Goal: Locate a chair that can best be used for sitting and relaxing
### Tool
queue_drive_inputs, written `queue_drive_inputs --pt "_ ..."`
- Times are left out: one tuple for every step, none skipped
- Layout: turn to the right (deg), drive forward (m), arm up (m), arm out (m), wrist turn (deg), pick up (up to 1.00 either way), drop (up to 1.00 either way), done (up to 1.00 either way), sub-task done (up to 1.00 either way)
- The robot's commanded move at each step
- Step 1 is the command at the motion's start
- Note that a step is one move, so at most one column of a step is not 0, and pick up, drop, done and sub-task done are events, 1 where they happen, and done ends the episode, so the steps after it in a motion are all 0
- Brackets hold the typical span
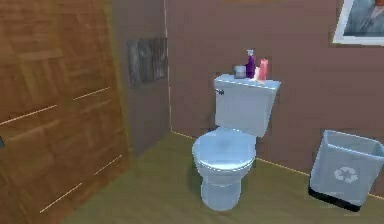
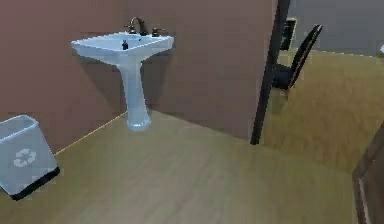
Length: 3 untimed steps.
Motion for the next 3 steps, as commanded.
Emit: queue_drive_inputs --pt "45.0 0.0 0.0 0.0 0.0 0.0 0.0 0.0 0.0" --pt "45.0 0.0 0.0 0.0 0.0 0.0 0.0 0.0 0.0" --pt "30.0 0.0 0.0 0.0 0.0 0.0 0.0 0.0 0.0"
